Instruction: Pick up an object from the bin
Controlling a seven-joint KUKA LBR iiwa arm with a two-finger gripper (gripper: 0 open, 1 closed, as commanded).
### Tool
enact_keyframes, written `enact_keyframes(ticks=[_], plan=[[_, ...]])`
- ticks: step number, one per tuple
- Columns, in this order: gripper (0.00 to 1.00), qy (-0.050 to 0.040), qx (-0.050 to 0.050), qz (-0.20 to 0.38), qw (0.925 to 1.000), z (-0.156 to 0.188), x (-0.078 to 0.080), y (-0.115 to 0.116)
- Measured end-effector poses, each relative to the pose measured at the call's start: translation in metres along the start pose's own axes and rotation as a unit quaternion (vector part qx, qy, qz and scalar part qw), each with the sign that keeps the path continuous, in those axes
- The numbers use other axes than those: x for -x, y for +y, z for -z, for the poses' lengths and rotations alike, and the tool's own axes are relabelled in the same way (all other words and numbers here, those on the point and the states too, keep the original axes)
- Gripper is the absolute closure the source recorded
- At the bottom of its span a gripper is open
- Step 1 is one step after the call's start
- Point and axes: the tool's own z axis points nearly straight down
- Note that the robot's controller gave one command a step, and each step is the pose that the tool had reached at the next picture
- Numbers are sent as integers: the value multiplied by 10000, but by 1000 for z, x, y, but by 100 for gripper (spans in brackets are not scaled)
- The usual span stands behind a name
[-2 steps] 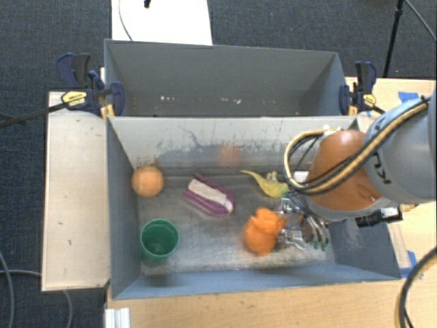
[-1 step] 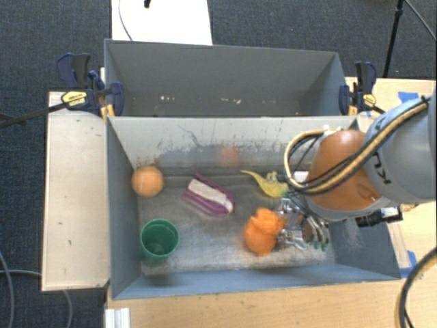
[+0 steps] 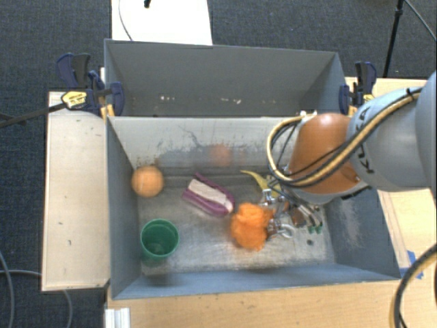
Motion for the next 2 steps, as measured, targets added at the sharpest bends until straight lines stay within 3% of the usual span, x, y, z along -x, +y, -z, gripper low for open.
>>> enact_keyframes(ticks=[1, 2], plan=[[100, 0, 0, 3, 10000, 0, 0, 0], [100, -1, 11, -380, 9993, 91, -21, 2]])
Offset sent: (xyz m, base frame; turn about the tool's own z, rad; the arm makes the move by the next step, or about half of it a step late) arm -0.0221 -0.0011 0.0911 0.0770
